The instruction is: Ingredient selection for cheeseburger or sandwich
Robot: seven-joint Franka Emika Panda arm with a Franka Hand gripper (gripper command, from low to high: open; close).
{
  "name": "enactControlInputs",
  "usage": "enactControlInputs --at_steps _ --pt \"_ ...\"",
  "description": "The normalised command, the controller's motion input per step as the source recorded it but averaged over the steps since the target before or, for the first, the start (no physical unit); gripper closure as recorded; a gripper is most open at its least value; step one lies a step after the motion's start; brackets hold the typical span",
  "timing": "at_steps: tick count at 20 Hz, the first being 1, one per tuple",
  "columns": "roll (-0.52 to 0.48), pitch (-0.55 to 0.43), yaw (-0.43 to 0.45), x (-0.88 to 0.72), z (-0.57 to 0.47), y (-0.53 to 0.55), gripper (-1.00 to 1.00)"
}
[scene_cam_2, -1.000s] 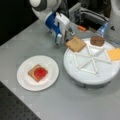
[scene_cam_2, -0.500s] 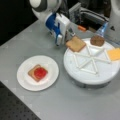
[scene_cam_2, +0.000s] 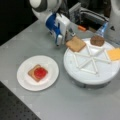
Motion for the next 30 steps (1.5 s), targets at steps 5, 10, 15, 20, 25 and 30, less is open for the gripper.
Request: enactControlInputs --at_steps 5,10,15,20,25,30 --pt "0.167 -0.119 0.055 0.30 -0.09 -0.12 1.00" --pt "0.144 -0.105 0.094 0.30 -0.11 -0.21 1.00" --pt "0.138 -0.094 0.135 0.29 -0.14 -0.26 1.00" --pt "0.148 -0.074 0.155 0.25 -0.15 -0.26 1.00" --pt "0.148 -0.037 0.159 0.22 -0.09 -0.25 1.00" --pt "0.132 0.012 0.175 0.22 0.02 -0.28 1.00"
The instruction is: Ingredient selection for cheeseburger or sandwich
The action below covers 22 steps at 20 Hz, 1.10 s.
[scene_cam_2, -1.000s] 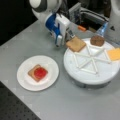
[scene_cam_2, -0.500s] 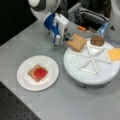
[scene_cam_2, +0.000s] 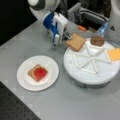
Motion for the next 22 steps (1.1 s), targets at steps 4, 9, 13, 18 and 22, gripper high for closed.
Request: enactControlInputs --at_steps 4,9,13,18,22 --pt "0.101 0.102 0.207 0.25 0.18 -0.31 1.00" --pt "0.013 0.140 0.237 0.29 0.24 -0.26 1.00" --pt "-0.105 0.158 0.218 0.27 0.22 -0.16 1.00" --pt "-0.227 0.158 0.191 0.26 0.25 -0.05 1.00" --pt "-0.306 0.176 0.147 0.29 0.36 0.03 1.00"
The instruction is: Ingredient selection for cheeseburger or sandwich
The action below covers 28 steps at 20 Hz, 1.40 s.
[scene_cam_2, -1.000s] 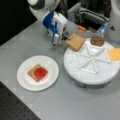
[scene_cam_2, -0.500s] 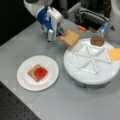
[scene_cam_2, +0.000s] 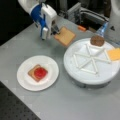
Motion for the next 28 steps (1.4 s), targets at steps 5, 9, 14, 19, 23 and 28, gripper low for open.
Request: enactControlInputs --at_steps 5,9,14,19,23,28 --pt "-0.375 0.174 0.124 0.27 0.37 0.04 1.00" --pt "-0.407 0.170 0.090 0.24 0.31 0.04 1.00" --pt "-0.377 0.132 0.046 0.24 0.22 0.06 1.00" --pt "-0.354 0.089 0.030 0.25 0.12 0.04 1.00" --pt "-0.317 0.075 0.041 0.23 0.06 0.01 1.00" --pt "-0.332 0.043 0.079 0.30 -0.03 -0.03 1.00"
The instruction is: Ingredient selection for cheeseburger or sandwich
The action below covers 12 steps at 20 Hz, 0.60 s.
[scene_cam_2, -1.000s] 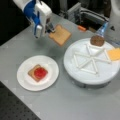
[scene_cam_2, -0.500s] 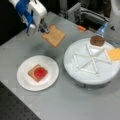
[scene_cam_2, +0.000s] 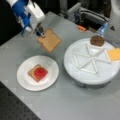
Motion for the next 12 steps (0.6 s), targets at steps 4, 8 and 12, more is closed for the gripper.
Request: enactControlInputs --at_steps 4,8,12 --pt "-0.282 0.031 0.132 0.33 -0.10 -0.07 1.00" --pt "-0.227 0.001 0.160 0.36 -0.21 -0.13 1.00" --pt "-0.144 0.034 0.228 0.30 -0.20 -0.22 1.00"
